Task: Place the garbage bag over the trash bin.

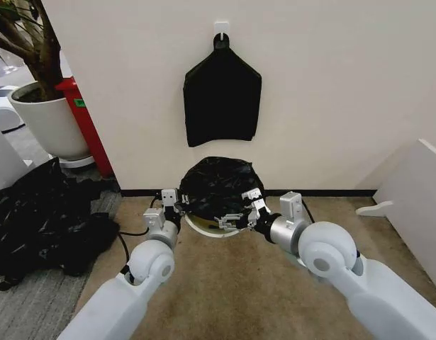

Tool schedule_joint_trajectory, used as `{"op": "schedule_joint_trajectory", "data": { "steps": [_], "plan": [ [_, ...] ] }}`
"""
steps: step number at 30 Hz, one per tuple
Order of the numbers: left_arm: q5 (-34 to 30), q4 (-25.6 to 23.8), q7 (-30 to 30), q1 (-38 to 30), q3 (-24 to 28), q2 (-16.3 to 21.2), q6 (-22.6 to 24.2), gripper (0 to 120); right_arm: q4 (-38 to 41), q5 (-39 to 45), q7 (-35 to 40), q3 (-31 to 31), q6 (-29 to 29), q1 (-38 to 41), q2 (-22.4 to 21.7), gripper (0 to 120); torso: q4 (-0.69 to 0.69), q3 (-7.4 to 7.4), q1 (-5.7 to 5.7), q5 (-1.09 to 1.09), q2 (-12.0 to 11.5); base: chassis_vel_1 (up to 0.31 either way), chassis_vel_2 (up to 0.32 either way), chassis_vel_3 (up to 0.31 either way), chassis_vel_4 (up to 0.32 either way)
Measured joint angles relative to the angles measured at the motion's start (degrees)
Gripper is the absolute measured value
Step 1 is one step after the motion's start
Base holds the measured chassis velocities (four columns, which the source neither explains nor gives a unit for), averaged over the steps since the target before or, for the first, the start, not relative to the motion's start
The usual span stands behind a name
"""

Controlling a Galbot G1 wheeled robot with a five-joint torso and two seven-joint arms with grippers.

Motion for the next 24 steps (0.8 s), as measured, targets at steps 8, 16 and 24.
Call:
{"op": "schedule_joint_trajectory", "data": {
  "steps": [8,16,24],
  "plan": [
    [0.7,-0.6,0.7,-0.3,0.0,0.0,0.0,1,-1.4,-2.1,-0.1,-0.3,0.2,-0.8,-0.3,57,0.0,0.0,0.0,0.01,0.0,0.0,0.0,0.0,0.0],
    [-0.9,-0.4,0.4,-0.5,-0.3,0.0,0.2,1,-1.2,-2.6,1.4,-0.9,1.1,-1.0,-0.5,29,0.0,0.0,0.0,0.0,0.0,0.0,0.0,0.0,0.0],
    [-4.1,-0.5,-0.8,-0.7,-0.7,-0.1,1.2,1,-0.6,-3.0,1.7,-1.1,2.5,-2.2,-1.1,0,0.0,0.0,0.0,0.01,0.0,0.0,0.0,0.0,0.0]
  ]
}}
